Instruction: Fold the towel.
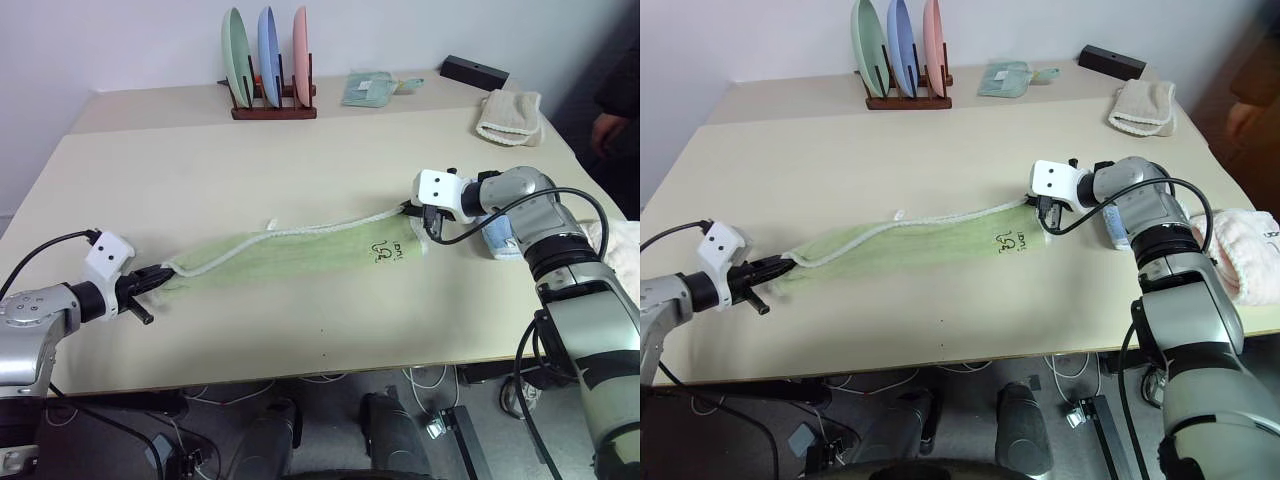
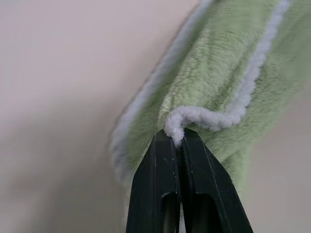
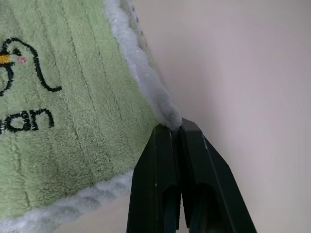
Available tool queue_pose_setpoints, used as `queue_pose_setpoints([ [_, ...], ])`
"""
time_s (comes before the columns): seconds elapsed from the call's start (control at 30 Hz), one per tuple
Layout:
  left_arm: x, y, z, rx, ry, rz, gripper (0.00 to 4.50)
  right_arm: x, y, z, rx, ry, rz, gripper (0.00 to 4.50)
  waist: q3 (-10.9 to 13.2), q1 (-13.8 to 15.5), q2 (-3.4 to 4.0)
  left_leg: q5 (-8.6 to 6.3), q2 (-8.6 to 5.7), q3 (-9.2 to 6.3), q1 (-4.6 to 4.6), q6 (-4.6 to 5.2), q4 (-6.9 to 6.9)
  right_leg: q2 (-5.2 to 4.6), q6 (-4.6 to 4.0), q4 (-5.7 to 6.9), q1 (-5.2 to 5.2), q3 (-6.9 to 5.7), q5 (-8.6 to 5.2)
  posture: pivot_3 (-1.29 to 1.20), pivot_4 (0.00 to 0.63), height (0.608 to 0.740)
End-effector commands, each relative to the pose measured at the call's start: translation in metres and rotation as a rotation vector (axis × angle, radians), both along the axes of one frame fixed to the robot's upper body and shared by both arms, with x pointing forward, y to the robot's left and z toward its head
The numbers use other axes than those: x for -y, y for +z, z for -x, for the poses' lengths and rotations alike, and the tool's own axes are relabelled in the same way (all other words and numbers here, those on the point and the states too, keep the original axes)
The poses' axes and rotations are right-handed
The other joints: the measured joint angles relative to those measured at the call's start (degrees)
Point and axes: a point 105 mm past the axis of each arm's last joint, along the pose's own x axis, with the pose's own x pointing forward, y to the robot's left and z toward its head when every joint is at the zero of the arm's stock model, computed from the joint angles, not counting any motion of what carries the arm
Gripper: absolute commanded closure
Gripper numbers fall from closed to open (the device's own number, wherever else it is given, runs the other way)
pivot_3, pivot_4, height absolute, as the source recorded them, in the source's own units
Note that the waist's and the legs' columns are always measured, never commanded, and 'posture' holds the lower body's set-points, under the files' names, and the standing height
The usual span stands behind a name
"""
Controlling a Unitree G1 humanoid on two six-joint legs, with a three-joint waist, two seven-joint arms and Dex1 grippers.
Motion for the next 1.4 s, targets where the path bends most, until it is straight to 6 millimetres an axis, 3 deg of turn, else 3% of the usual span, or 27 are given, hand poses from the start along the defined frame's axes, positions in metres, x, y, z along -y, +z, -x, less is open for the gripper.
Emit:
queue_pose_setpoints([
  [0.03,-0.01,0.066,-0.02,0.282,0.084,-0.001,4.5,0.013,0.065,-0.014,0.239,-0.074,-0.051,4.47,0.01,-0.01,0.0,0.02,-0.01,-0.01,0.0,-0.03,0.0,0.0,0.0,0.01,0.0,0.0,0.0,0.0,0.15,0.738],
  [0.17,-0.017,0.106,-0.031,0.438,0.155,0.024,4.5,0.015,0.103,-0.016,0.361,-0.093,-0.079,4.47,-0.01,-0.51,0.0,0.04,-0.02,-0.04,-0.01,-0.07,-0.01,0.01,0.0,0.0,0.0,-0.01,0.01,0.0,0.15,0.738],
  [0.3,-0.011,0.111,-0.014,0.431,0.095,0.026,4.5,0.011,0.116,0.0,0.335,-0.007,-0.12,4.47,-0.02,-1.51,0.0,0.06,-0.02,0.07,0.02,-0.38,-0.08,0.04,0.02,-0.08,-0.06,0.0,0.0,0.0,0.15,0.738],
  [0.47,-0.001,0.066,0.04,0.152,-0.024,0.017,4.5,0.017,0.075,0.051,0.055,0.124,-0.081,4.47,0.0,-1.99,0.01,-0.27,0.11,0.19,-0.05,-0.06,-0.06,-0.05,0.11,-0.09,-0.21,0.02,-0.07,0.0,0.15,0.738],
  [0.67,-0.004,0.023,0.079,-0.083,-0.028,-0.034,4.5,0.031,0.024,0.101,-0.237,0.117,-0.02,4.47,0.0,-0.83,0.05,-0.44,0.16,0.53,0.1,0.2,0.11,-0.07,0.08,-0.06,0.0,0.03,-0.1,0.0,0.15,0.738],
  [0.87,-0.001,0.006,0.082,-0.135,-0.032,-0.052,4.5,0.03,0.0,0.1,-0.267,0.066,-0.033,4.47,-0.01,-0.07,0.01,-0.43,0.69,1.33,0.13,0.2,0.31,-0.04,-0.17,-0.08,0.15,0.03,-0.16,0.0,0.15,0.738],
  [1.07,0.003,0.0,0.084,-0.16,-0.049,-0.033,4.5,0.028,0.001,0.099,-0.266,0.074,-0.035,4.47,-0.01,0.1,-0.01,-0.45,0.72,1.36,0.09,0.24,0.22,-0.03,0.03,-0.15,0.1,0.02,-0.05,0.0,0.15,0.738],
  [1.2,-0.002,0.002,0.072,-0.135,-0.03,-0.017,4.5,0.026,0.003,0.085,-0.227,0.067,-0.026,4.47,-0.01,0.15,-0.01,-0.45,0.75,1.4,0.11,0.23,0.26,0.0,0.01,-0.14,0.11,0.02,-0.04,0.0,0.15,0.738],
  [1.4,-0.013,0.006,0.045,-0.101,0.018,0.003,4.5,0.009,0.004,0.041,-0.131,0.04,-0.037,4.47,-0.01,-0.36,-0.04,-0.44,0.83,1.38,0.12,0.21,0.23,0.13,-0.03,-0.14,0.09,0.02,0.0,0.0,0.15,0.738],
])
